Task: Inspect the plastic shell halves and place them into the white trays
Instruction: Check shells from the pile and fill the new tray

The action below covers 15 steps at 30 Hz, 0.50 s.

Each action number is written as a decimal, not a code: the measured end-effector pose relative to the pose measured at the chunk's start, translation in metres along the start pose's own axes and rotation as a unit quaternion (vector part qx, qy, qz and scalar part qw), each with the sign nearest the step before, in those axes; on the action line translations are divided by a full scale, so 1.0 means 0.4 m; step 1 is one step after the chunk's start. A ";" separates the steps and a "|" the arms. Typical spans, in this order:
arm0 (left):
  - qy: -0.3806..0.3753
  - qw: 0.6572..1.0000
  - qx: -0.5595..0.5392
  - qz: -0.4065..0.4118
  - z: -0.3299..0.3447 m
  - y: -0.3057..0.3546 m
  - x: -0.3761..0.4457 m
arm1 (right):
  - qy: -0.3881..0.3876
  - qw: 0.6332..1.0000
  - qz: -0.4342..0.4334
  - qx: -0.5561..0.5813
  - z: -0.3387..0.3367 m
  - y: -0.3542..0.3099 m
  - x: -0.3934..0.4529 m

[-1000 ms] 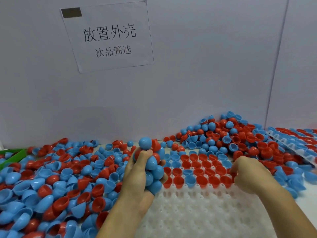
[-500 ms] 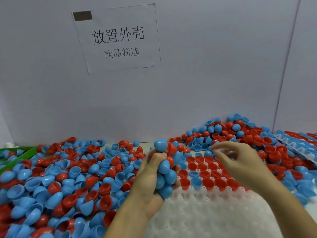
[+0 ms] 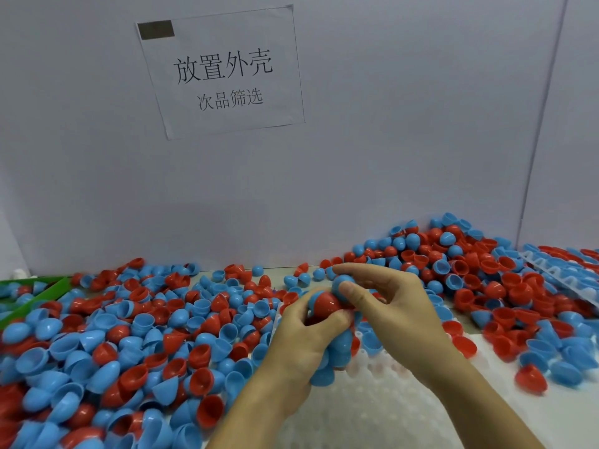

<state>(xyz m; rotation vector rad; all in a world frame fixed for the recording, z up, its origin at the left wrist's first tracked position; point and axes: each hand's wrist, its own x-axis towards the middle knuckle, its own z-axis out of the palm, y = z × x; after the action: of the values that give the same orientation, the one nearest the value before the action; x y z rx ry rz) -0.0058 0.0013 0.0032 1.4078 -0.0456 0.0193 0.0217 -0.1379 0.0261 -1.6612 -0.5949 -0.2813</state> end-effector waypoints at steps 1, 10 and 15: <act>-0.001 1.000 -0.010 -0.004 -0.001 -0.001 0.001 | 0.002 1.000 0.005 0.010 0.001 0.001 -0.001; -0.017 0.997 -0.066 -0.029 -0.005 0.006 -0.008 | 0.030 0.994 0.035 0.095 0.004 0.011 0.003; -0.007 0.995 -0.096 -0.018 -0.008 0.011 -0.009 | 0.028 0.994 0.029 0.101 0.005 0.013 0.003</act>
<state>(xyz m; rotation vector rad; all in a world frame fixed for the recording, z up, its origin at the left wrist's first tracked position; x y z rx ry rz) -0.0095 0.0054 0.0067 1.2158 -0.0324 -0.0254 0.0252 -0.1360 0.0221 -1.4691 -0.5151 -0.2174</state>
